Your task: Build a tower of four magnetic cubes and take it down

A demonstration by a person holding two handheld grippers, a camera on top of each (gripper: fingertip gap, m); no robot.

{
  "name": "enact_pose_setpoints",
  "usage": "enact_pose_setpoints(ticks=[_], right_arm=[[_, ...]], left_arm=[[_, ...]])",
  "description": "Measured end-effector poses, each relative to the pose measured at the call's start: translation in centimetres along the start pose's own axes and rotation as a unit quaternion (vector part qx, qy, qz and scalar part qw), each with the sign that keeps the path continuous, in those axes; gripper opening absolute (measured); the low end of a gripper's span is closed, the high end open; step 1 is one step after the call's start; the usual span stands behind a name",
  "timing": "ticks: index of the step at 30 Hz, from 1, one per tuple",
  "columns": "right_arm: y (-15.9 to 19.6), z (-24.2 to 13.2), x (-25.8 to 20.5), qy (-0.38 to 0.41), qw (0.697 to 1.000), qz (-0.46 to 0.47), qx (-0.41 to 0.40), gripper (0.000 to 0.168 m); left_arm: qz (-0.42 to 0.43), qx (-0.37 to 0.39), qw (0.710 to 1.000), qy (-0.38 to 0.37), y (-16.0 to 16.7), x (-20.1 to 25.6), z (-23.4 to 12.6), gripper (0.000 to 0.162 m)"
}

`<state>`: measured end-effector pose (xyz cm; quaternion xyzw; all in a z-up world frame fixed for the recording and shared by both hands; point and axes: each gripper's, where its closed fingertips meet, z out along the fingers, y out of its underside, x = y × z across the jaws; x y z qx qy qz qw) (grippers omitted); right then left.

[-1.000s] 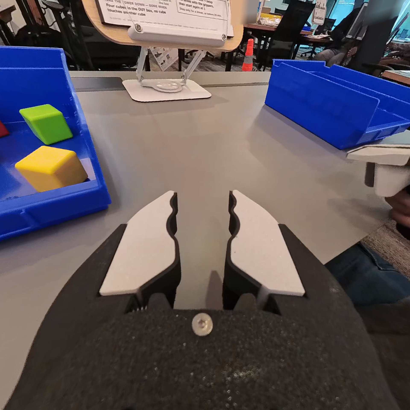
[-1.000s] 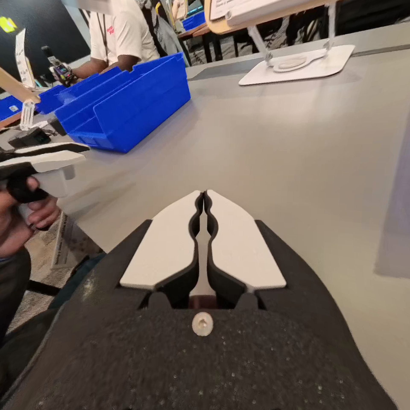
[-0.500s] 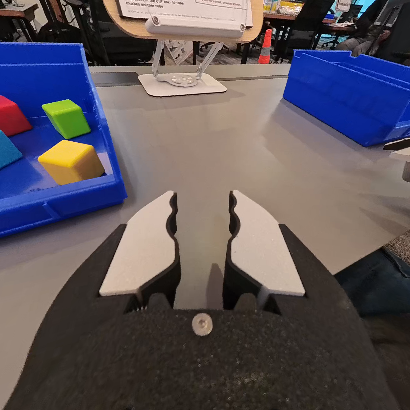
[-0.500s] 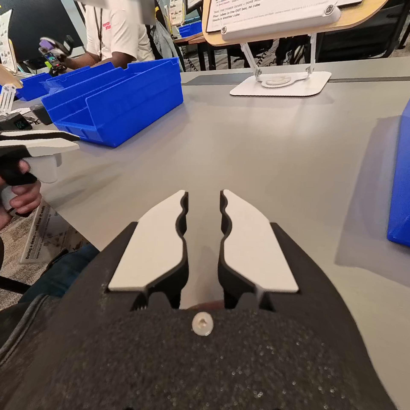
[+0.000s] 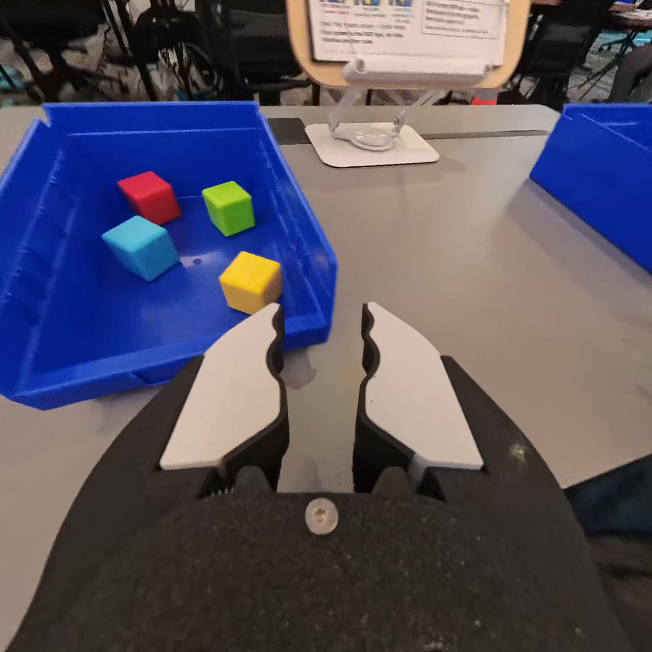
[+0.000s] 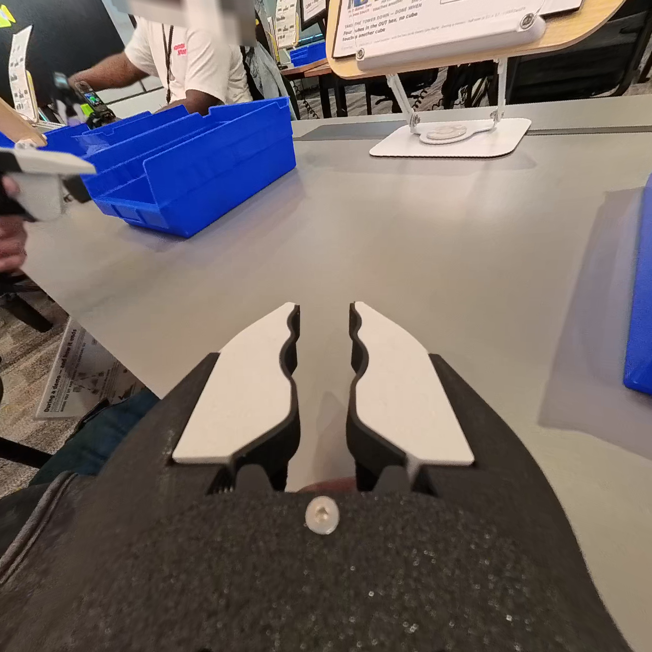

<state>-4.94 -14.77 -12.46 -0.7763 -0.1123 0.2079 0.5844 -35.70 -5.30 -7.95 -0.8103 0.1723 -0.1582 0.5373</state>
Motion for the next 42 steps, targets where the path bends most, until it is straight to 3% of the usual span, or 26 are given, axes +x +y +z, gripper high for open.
enact_pose_setpoints(ticks=[3, 5, 8, 11, 15, 22, 27, 31, 35, 38, 42], right_arm=[[0.0, 0.0, 0.1, -0.003, 1.000, 0.007, -0.002, 0.026], [0.0, 0.0, 0.1, -0.005, 1.000, 0.010, 0.000, 0.026], [0.0, 0.0, 0.1, -0.008, 1.000, 0.012, -0.001, 0.026], [0.0, 0.0, 0.1, -0.008, 1.000, 0.010, -0.002, 0.026], [0.1, 0.0, 0.1, -0.008, 1.000, 0.013, -0.004, 0.026], [0.2, -0.1, 0.2, -0.008, 1.000, 0.015, -0.006, 0.025], [0.2, -0.1, 0.1, -0.010, 1.000, 0.014, -0.007, 0.025], [0.2, 0.0, 0.1, -0.009, 1.000, 0.010, -0.007, 0.024], [0.1, 0.1, 0.0, -0.010, 1.000, 0.009, -0.007, 0.024], [0.1, 0.1, 0.1, -0.009, 1.000, 0.007, -0.006, 0.023], [0.1, 0.1, 0.1, -0.008, 1.000, 0.006, -0.004, 0.023]], left_arm=[[0.005, -0.077, 0.997, 0.012, -0.9, -2.1, 1.0, 0.048], [0.062, -0.131, 0.989, 0.006, -1.2, -3.5, 2.2, 0.047], [0.155, -0.202, 0.967, 0.014, -1.0, -5.4, 4.8, 0.047], [0.196, -0.286, 0.936, 0.059, 0.5, -6.0, 7.3, 0.050], [0.203, -0.367, 0.903, 0.093, 2.5, -6.5, 9.6, 0.053], [0.181, -0.438, 0.875, 0.098, 5.8, -7.7, 11.8, 0.050], [0.196, -0.444, 0.870, 0.092, 5.2, -9.0, 11.6, 0.051], [0.241, -0.382, 0.886, 0.104, -0.4, -8.1, 10.6, 0.050], [0.325, -0.324, 0.880, 0.124, -6.7, -4.1, 9.9, 0.049], [0.398, -0.272, 0.854, 0.196, -9.3, 1.8, 10.5, 0.049], [0.463, -0.263, 0.796, 0.288, -7.7, 9.0, 12.9, 0.049]])
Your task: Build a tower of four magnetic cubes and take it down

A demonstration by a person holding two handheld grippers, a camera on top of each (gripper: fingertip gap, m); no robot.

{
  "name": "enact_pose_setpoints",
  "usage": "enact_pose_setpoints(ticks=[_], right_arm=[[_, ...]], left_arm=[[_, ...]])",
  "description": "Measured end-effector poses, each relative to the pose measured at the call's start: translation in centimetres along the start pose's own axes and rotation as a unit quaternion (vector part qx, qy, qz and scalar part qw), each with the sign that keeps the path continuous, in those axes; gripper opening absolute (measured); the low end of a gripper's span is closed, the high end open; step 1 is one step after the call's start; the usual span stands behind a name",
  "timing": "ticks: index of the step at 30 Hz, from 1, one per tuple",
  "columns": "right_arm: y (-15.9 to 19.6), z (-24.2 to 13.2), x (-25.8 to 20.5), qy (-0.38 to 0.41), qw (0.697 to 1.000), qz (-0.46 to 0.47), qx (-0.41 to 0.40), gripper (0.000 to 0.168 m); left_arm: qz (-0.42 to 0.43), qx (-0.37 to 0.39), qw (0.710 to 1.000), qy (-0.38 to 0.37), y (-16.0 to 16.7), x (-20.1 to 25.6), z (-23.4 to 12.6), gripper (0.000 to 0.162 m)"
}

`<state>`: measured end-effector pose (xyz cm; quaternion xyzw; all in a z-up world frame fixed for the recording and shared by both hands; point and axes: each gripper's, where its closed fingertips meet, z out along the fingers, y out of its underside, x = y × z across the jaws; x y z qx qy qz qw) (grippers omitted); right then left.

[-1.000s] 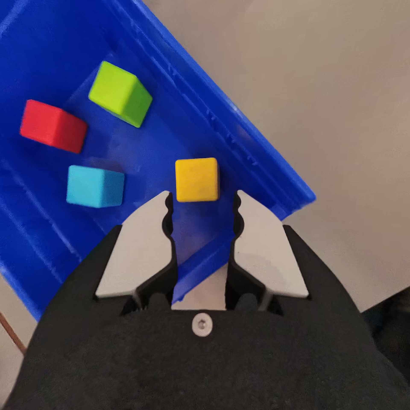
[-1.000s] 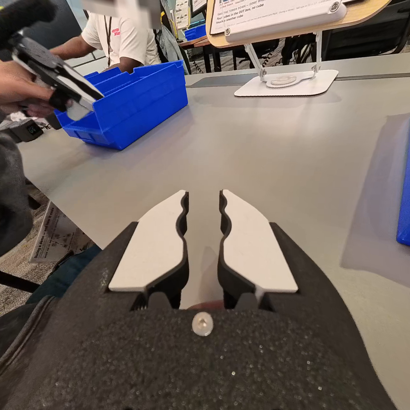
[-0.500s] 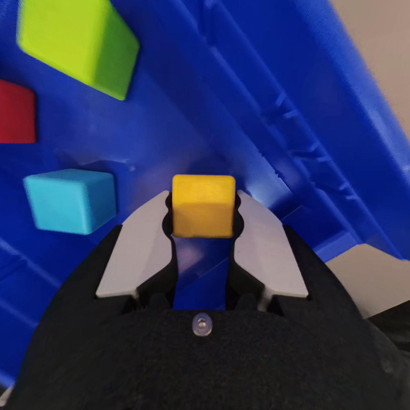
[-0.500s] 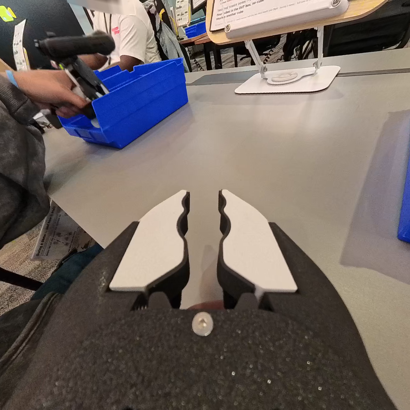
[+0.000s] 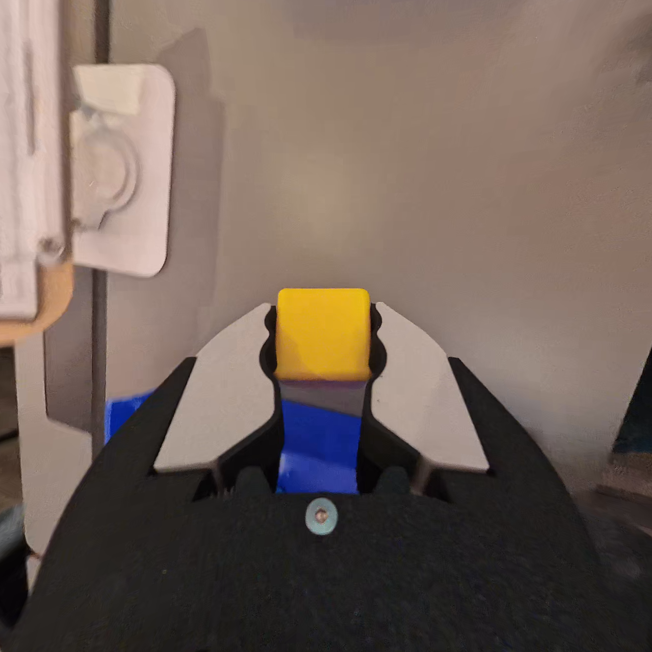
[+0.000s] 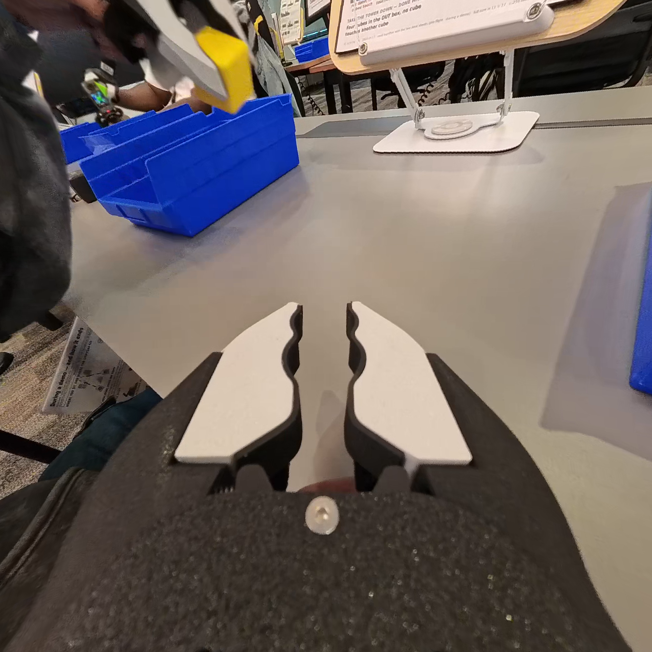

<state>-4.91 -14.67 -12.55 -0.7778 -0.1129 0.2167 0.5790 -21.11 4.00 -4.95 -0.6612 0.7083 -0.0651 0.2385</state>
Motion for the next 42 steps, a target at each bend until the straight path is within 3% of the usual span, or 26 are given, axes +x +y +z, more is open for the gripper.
enact_pose_setpoints(ticks=[4, 8, 16, 25, 35, 36, 39, 42], right_arm=[[0.0, 0.0, 0.0, 0.000, 1.000, 0.001, 0.001, 0.023], [0.0, 0.0, 0.1, -0.002, 1.000, 0.004, 0.002, 0.023], [0.0, -0.4, 0.3, 0.000, 1.000, 0.010, 0.005, 0.023], [0.1, -0.3, 0.1, -0.003, 1.000, 0.005, 0.001, 0.023], [0.1, -0.3, 0.2, -0.007, 1.000, 0.012, 0.000, 0.023], [0.1, -0.3, 0.2, -0.007, 1.000, 0.013, 0.000, 0.023], [0.1, -0.3, 0.2, -0.008, 1.000, 0.015, 0.001, 0.023], [0.1, -0.3, 0.2, -0.008, 1.000, 0.016, 0.002, 0.023]], left_arm=[[0.038, -0.033, 0.997, 0.061, -2.5, 1.1, 6.7, 0.049], [0.018, -0.043, 0.993, 0.105, -4.1, 1.1, 12.2, 0.049], [-0.010, 0.005, 0.992, 0.128, -6.5, 1.0, 16.8, 0.049], [-0.024, 0.066, 0.986, 0.149, -7.9, 1.6, 17.6, 0.049], [-0.013, 0.011, 0.989, 0.147, -6.2, 1.9, 17.0, 0.052], [-0.018, -0.001, 0.990, 0.140, -6.0, 1.8, 16.7, 0.060], [-0.038, -0.025, 0.995, 0.089, -6.0, 1.0, 14.4, 0.061], [-0.071, 0.009, 0.997, -0.013, -6.9, 0.5, 9.3, 0.042]])
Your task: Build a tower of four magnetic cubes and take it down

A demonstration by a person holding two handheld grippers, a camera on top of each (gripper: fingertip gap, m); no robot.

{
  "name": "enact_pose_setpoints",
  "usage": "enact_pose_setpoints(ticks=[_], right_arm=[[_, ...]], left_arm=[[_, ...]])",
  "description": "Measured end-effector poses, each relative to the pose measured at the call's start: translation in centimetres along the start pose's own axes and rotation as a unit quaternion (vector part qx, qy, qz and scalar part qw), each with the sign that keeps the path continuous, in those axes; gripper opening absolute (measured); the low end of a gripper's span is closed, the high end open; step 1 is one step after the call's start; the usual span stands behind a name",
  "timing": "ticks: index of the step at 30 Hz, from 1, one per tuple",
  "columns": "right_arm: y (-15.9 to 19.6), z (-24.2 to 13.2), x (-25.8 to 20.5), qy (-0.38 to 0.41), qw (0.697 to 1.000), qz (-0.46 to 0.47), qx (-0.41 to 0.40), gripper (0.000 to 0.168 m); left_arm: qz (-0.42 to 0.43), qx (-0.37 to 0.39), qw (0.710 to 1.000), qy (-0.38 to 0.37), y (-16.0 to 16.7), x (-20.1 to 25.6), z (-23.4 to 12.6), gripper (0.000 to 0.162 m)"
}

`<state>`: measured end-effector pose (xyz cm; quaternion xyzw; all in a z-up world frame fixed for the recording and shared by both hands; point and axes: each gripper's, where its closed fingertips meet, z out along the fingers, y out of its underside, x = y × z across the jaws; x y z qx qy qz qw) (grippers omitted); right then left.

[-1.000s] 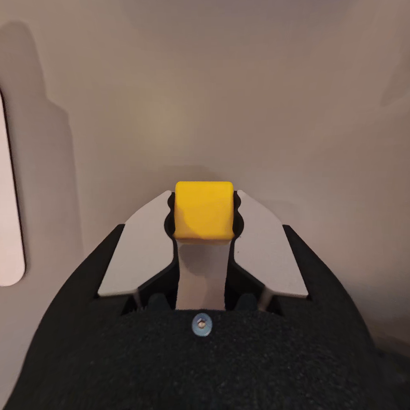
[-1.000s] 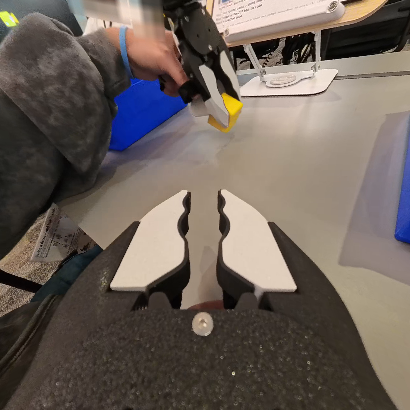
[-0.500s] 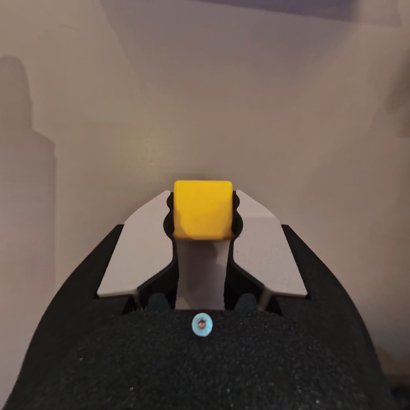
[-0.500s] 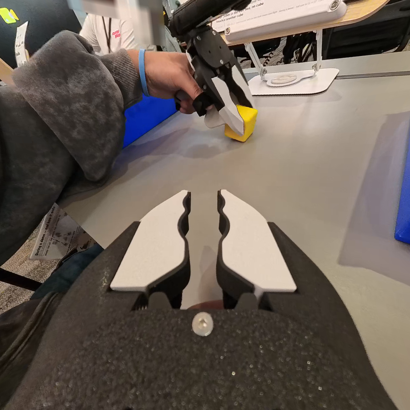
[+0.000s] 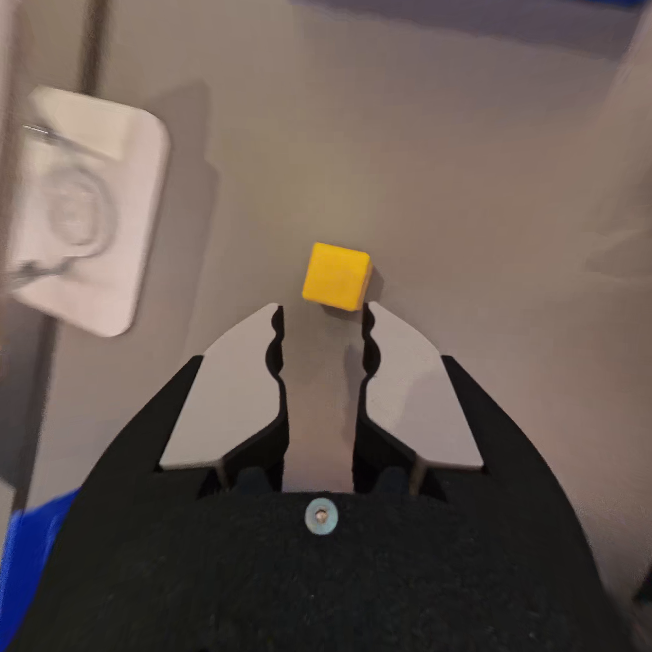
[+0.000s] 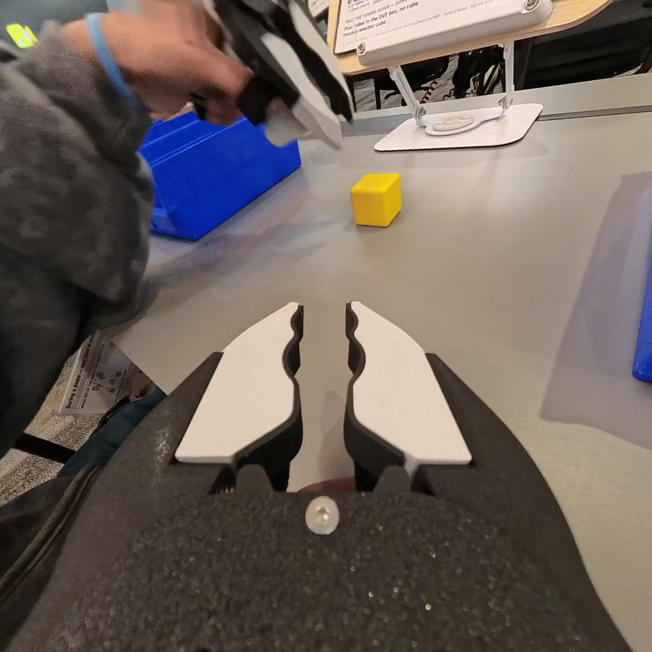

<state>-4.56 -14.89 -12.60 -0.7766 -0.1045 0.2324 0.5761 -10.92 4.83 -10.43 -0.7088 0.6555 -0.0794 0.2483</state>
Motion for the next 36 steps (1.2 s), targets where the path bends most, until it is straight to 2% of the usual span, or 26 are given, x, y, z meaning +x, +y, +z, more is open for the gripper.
enact_pose_setpoints(ticks=[3, 6, 9, 13, 15, 18, 21, 24, 30, 33, 36], right_arm=[[0.0, -0.1, 0.0, 0.002, 1.000, -0.002, 0.002, 0.023], [0.0, 0.0, 0.0, 0.002, 1.000, -0.003, 0.002, 0.023], [0.0, 0.1, -0.2, 0.001, 1.000, -0.006, 0.000, 0.024], [0.1, 0.4, -0.4, 0.009, 0.999, -0.030, -0.006, 0.024], [0.2, 0.5, -0.5, 0.014, 0.999, -0.042, -0.007, 0.025], [0.2, 0.6, -0.6, 0.015, 0.999, -0.044, -0.009, 0.027], [0.2, 0.7, -0.8, 0.011, 0.999, -0.039, -0.008, 0.028], [0.3, 0.7, -0.9, 0.017, 0.999, -0.046, -0.013, 0.028], [0.6, 0.8, -1.1, 0.029, 0.997, -0.073, -0.020, 0.028], [0.7, 0.7, -1.2, 0.028, 0.997, -0.076, -0.020, 0.028], [0.6, 0.6, -1.1, 0.021, 0.997, -0.067, -0.016, 0.028]], left_arm=[[-0.069, 0.143, 0.979, -0.124, -0.9, 0.7, -6.4, 0.042], [-0.190, 0.260, 0.939, -0.120, 0.9, 5.5, -9.2, 0.050], [-0.234, 0.267, 0.926, -0.131, 5.3, 10.8, -8.8, 0.054], [-0.268, 0.240, 0.900, -0.244, 12.3, 14.5, -8.7, 0.058], [-0.301, 0.244, 0.879, -0.278, 15.0, 16.3, -8.5, 0.054], [-0.365, 0.263, 0.854, -0.261, 16.8, 18.3, -8.8, 0.056], [-0.370, 0.284, 0.852, -0.239, 16.5, 17.8, -10.0, 0.056], [-0.364, 0.272, 0.849, -0.270, 18.4, 16.3, -10.8, 0.055], [-0.402, 0.300, 0.832, -0.237, 20.2, 14.8, -11.6, 0.055], [-0.360, 0.292, 0.845, -0.267, 20.4, 11.2, -14.7, 0.056], [-0.277, 0.245, 0.880, -0.297, 20.2, 6.2, -18.8, 0.056]])
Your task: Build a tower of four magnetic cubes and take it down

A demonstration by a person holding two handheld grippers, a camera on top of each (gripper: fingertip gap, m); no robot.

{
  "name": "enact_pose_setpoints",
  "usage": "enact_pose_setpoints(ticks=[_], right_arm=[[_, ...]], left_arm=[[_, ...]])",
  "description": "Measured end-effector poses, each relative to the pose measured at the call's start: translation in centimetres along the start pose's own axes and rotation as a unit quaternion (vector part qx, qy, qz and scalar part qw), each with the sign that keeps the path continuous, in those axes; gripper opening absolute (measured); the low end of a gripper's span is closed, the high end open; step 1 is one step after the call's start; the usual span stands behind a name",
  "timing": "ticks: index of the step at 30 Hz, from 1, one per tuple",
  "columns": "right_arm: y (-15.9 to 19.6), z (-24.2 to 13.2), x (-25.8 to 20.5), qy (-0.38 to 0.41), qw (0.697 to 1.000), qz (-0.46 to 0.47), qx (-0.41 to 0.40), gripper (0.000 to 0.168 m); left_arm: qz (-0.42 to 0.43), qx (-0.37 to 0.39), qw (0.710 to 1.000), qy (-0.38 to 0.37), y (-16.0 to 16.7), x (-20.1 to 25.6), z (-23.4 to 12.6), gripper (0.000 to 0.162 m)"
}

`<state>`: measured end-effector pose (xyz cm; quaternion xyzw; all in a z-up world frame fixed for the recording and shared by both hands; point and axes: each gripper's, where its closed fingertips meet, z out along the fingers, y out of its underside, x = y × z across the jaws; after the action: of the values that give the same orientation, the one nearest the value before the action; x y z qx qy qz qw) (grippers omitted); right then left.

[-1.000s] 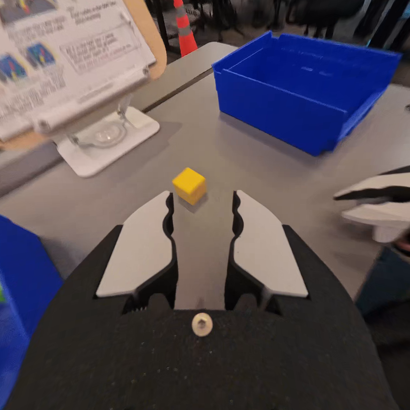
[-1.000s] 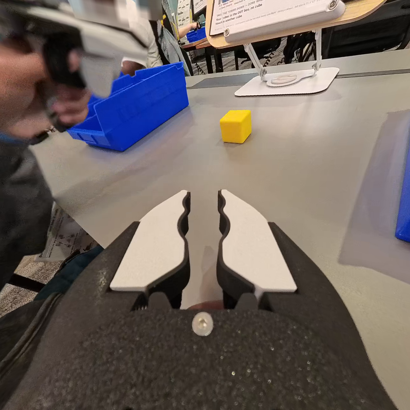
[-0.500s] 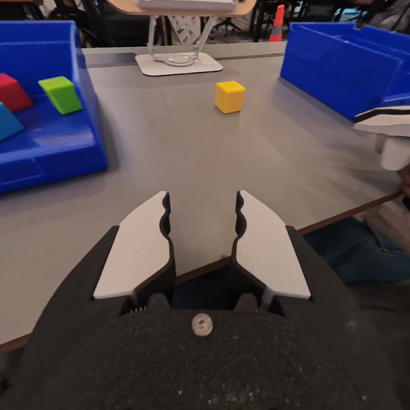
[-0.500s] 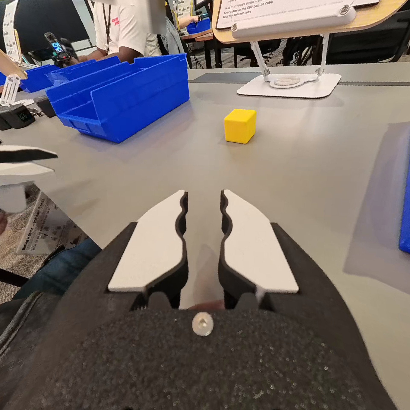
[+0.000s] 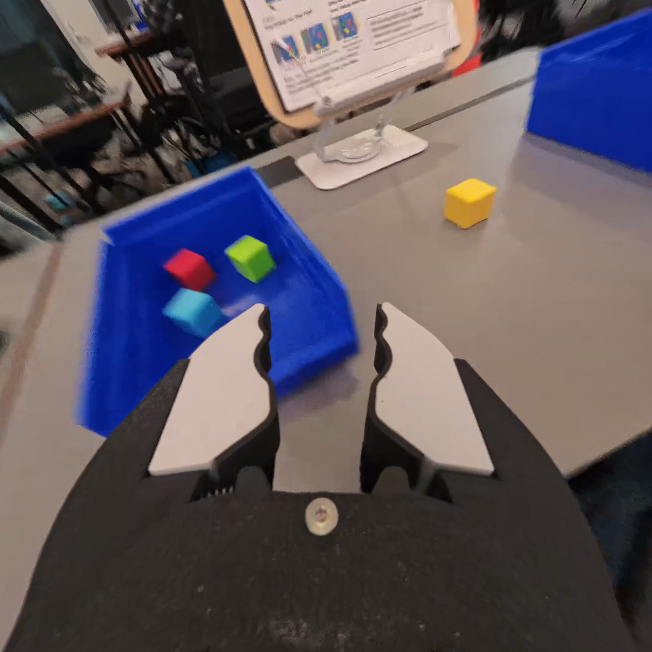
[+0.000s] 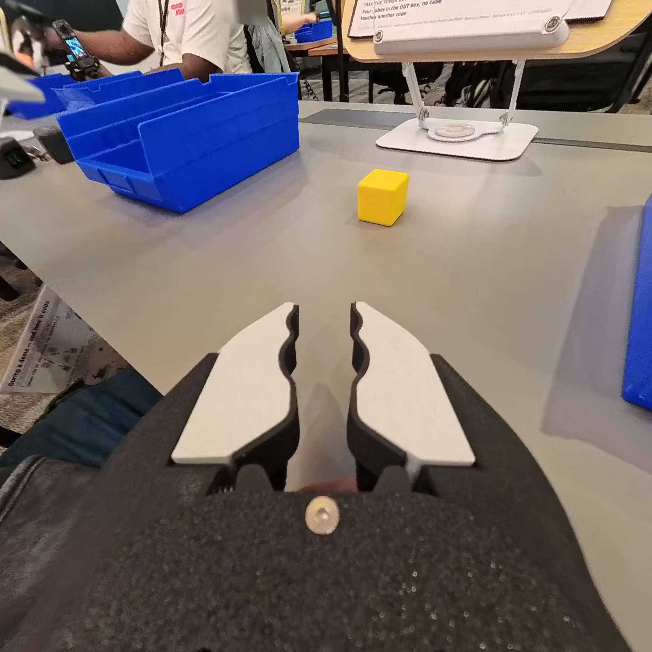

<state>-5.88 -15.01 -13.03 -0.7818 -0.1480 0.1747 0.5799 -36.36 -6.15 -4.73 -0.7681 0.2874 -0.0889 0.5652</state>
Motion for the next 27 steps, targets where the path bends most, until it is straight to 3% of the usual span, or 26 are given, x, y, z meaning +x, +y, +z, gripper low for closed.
enact_pose_setpoints(ticks=[4, 6, 11, 14, 22, 27], right_arm=[[-0.2, 0.2, 0.1, -0.008, 1.000, 0.013, 0.002, 0.027], [-0.2, 0.3, 0.2, -0.013, 1.000, 0.020, 0.000, 0.026], [-0.2, 0.4, 0.3, -0.016, 1.000, 0.027, 0.001, 0.026], [-0.2, 0.2, 0.4, -0.018, 0.999, 0.035, 0.003, 0.026], [-0.2, -0.4, 0.8, -0.027, 0.997, 0.075, 0.013, 0.026], [-0.1, -0.3, 0.7, -0.026, 0.997, 0.066, 0.010, 0.026]], left_arm=[[0.146, -0.107, 0.983, -0.038, -2.1, -7.3, 3.7, 0.051], [0.152, -0.175, 0.973, 0.007, -1.7, -8.9, 7.1, 0.060], [0.202, -0.244, 0.939, 0.133, -0.7, -9.5, 16.0, 0.053], [0.223, -0.312, 0.905, 0.183, 1.7, -9.9, 19.5, 0.057], [0.230, -0.413, 0.854, 0.217, 6.3, -11.6, 24.3, 0.063], [0.214, -0.431, 0.840, 0.249, 8.0, -10.7, 24.6, 0.052]])
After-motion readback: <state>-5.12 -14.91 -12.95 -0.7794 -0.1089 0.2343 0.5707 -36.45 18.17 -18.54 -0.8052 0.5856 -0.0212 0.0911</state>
